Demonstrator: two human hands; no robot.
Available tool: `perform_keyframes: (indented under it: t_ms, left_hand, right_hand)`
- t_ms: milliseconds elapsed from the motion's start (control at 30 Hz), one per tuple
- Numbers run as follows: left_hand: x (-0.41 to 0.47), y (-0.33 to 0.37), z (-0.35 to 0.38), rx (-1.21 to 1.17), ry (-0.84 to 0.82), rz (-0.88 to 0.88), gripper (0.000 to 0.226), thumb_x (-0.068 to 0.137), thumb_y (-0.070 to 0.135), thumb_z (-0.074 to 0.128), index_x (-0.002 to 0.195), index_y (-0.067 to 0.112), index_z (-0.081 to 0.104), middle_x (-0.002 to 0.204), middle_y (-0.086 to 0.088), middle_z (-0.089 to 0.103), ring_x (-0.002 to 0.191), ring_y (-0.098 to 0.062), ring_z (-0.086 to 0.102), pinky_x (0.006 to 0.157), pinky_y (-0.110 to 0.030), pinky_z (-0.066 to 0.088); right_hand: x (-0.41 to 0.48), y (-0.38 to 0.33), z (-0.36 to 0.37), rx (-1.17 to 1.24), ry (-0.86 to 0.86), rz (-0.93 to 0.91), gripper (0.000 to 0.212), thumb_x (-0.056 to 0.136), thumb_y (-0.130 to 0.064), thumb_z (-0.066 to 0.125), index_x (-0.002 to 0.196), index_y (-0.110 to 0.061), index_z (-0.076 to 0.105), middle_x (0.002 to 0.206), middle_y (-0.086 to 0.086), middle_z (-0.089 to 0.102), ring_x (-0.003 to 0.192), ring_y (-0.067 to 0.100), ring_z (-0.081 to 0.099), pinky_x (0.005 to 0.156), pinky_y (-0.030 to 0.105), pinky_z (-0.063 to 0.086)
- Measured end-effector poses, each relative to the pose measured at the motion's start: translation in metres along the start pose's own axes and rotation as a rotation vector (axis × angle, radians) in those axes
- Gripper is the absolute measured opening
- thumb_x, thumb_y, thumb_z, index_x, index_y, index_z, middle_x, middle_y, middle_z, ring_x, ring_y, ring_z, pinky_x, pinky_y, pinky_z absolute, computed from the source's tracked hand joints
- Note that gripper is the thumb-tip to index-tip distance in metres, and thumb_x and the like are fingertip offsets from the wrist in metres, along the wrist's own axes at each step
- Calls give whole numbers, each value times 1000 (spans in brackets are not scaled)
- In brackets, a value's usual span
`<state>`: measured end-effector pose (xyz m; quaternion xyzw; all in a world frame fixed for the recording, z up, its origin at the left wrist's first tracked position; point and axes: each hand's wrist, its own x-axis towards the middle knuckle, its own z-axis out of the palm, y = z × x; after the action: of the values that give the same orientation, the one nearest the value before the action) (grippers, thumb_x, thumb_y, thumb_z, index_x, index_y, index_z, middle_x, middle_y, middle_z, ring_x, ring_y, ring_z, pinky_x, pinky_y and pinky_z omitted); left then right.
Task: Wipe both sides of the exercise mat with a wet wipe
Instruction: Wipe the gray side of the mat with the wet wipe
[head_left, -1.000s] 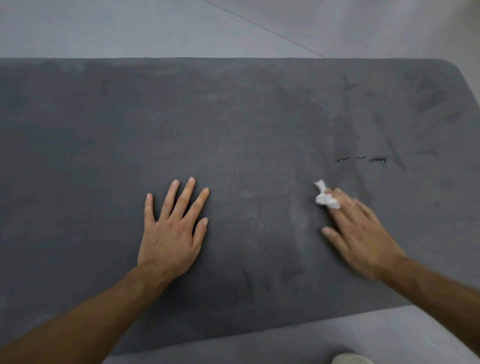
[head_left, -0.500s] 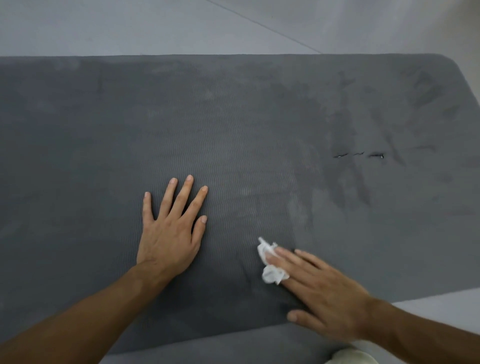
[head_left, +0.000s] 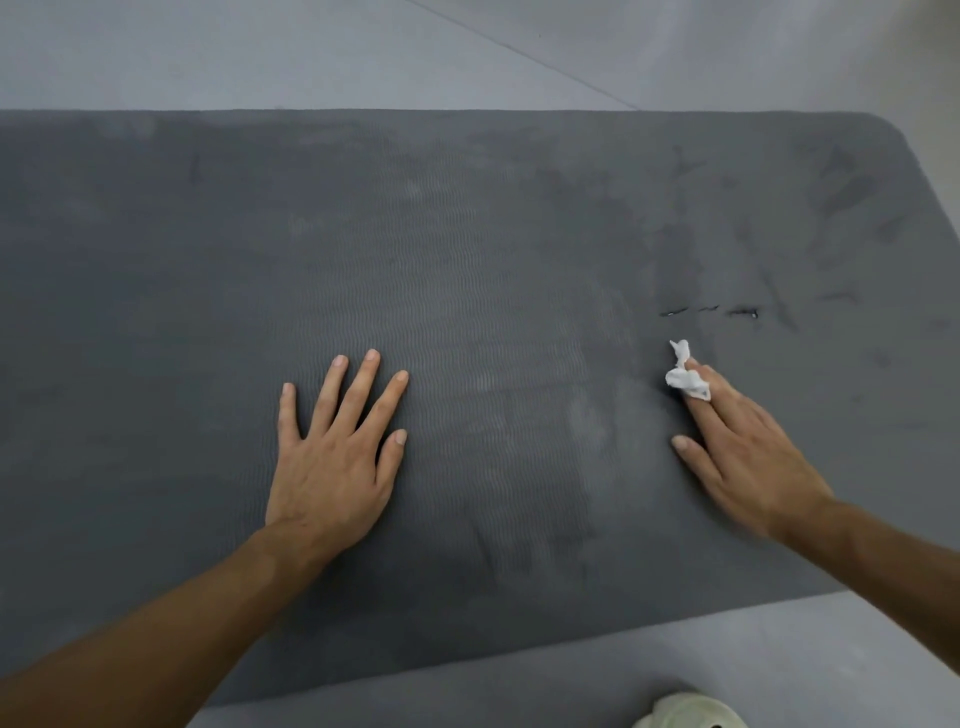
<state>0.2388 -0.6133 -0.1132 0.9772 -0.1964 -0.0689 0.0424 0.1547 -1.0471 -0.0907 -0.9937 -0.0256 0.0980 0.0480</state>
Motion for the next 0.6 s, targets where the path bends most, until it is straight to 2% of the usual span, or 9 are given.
perform_keyframes:
  t_ms: [67,167,300,400,500,600]
  left_hand:
    - [0,0,0,-2,5,1,61,106,51,19,165,32,18,174,3,8,160,-22,1,124,-66,7]
    - [0,0,0,0,4,-2,61,106,51,19,165,32,17,174,3,8,160,-22,0,125,-65,7]
    - [0,-1,0,7,-5,-7,62,106,51,20,165,33,16,174,3,6,160,-21,-2,125,-65,7]
    - [1,-2,0,-8,-16,-3,62,106,52,21,165,33,16,174,4,5,160,-21,-3,125,-65,8]
    - [1,-4,0,-13,-20,-3,62,106,54,19,165,34,16,174,4,5,160,-20,-3,125,-64,8]
    - [0,-9,-2,-28,-21,10,63,106,57,18,165,35,17,174,3,5,160,-19,-1,126,-60,9]
  right_hand:
    - [-3,-20,5,64,14,-38,74,105,-53,30,166,-14,14,174,2,7,161,18,7,125,45,23]
    - [-15,-69,6,75,-40,-298,76,106,-52,36,165,-10,14,174,8,7,160,26,10,123,47,23]
    - [-34,-139,9,-37,-178,-731,73,107,-56,28,165,-12,20,175,4,4,161,24,4,125,41,17]
    - [-38,-168,13,-164,-194,-918,68,109,-58,21,165,-19,22,175,0,1,161,21,-2,125,40,14]
    - [-20,-171,13,-198,-199,-987,68,109,-58,23,165,-20,20,175,-2,2,161,18,-3,127,40,10]
    - [21,-157,12,-131,-165,-773,68,109,-56,29,165,-17,23,174,-1,9,161,17,3,127,43,13]
